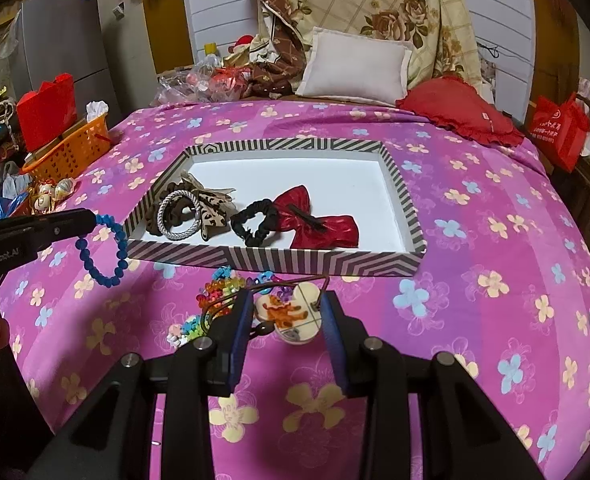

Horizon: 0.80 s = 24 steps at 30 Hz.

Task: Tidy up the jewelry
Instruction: 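Carry the brown hair tie with the right tool while the left tool carries the blue bracelet into the box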

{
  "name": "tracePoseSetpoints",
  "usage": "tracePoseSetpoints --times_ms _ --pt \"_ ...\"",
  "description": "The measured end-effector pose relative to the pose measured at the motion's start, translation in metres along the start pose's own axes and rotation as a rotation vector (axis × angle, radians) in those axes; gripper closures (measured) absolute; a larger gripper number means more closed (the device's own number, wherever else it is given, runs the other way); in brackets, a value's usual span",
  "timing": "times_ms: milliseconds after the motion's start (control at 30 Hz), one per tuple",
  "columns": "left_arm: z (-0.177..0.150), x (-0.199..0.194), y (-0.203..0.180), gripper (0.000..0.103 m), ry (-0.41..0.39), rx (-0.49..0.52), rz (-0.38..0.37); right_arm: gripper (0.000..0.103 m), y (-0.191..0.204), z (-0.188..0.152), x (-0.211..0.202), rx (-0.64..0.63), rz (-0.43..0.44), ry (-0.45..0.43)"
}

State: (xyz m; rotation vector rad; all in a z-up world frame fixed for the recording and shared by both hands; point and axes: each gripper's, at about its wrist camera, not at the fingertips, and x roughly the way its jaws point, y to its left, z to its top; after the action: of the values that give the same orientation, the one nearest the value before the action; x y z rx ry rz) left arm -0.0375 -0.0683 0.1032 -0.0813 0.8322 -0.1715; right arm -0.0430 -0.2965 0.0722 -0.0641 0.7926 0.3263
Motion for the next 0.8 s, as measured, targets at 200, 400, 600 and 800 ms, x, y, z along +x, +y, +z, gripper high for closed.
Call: tracePoseSetpoints --times_ms 200,400,600,800 --pt "-0.003 -0.003 0.001 0.103 0.003 0.005 -0.041 0.067 0.001 -0.001 0.0 -0.002 -0.001 0.0" --pt "-0.003 -0.004 0.002 0.103 0.01 -0.005 -0.063 0.067 0.002 -0.002 0.001 -0.001 0.003 0.0" --pt "0.004 -0.005 0.0 0.103 -0.002 -0.001 -0.058 0.067 0.003 0.0 0.003 0.0 0.004 -0.004" --pt "0.013 -0.004 -0.005 0.103 -0.019 0.015 -0.048 0.067 0.003 0.005 0.003 -0.007 0.006 -0.006"
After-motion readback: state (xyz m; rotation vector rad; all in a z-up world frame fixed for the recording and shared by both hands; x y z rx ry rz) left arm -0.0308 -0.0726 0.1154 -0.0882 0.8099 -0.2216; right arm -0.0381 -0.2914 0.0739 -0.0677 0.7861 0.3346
